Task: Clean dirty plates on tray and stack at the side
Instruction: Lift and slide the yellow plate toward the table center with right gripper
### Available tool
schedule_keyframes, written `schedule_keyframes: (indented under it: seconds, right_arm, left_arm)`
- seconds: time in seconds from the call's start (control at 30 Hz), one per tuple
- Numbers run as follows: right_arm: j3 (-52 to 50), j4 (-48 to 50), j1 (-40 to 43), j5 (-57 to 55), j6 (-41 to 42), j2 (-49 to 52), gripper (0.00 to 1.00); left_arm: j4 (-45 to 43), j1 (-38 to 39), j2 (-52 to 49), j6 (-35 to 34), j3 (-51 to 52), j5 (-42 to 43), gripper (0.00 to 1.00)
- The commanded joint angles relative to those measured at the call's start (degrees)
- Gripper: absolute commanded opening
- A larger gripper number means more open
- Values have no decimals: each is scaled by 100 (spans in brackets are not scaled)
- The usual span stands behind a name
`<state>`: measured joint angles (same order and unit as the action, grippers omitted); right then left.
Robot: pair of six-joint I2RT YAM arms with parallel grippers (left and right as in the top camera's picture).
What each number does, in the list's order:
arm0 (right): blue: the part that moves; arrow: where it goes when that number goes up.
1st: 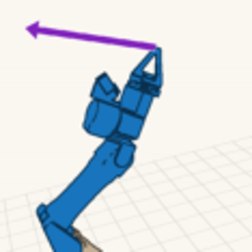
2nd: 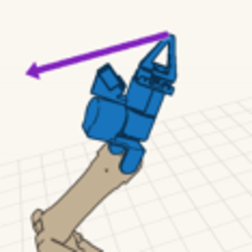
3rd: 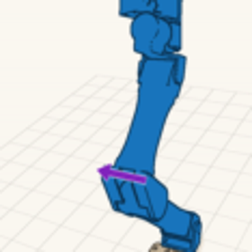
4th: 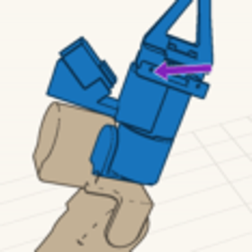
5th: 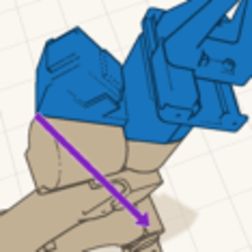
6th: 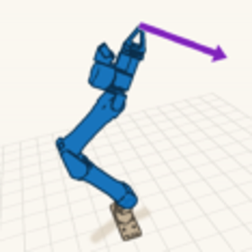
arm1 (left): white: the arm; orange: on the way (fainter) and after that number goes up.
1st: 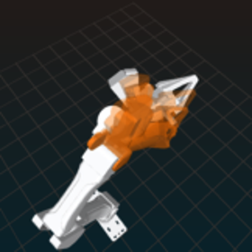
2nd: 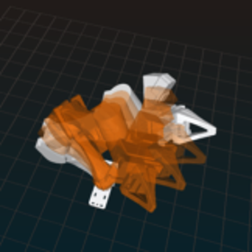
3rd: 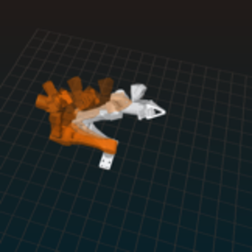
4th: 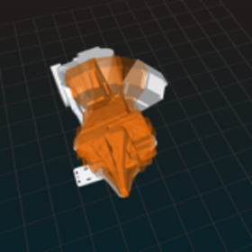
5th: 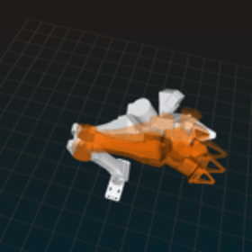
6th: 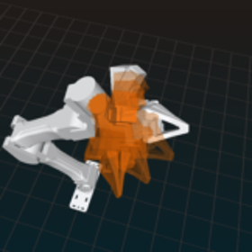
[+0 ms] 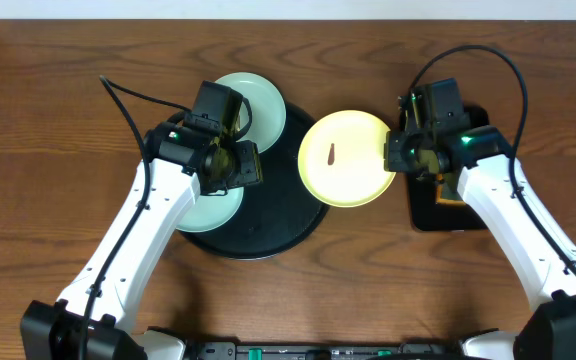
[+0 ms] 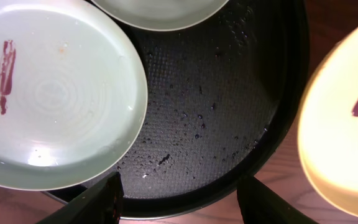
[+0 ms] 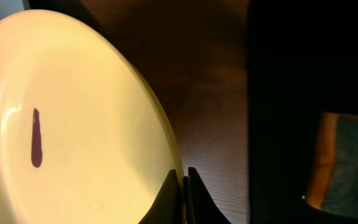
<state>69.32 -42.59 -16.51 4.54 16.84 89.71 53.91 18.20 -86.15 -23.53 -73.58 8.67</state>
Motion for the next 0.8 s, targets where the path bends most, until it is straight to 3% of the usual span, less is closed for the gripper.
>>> schedule_keyframes:
  seconds: [0.0, 0.33, 0.53, 0.77]
  right_arm:
    - [20, 9, -227, 136, -103, 289, 1]
    - [20, 662, -1043, 157, 160, 1513, 1]
    - [22, 881, -1246, 155, 160, 1679, 1]
    - [39, 920, -885, 1368, 166, 1493, 1]
  left_arm:
    - [9, 15, 20, 72, -2, -31, 61]
    - [17, 15, 20, 72, -2, -28, 61]
    - [24, 15, 2, 68, -2, -138, 61]
    - [13, 15, -501, -55, 9, -455, 61]
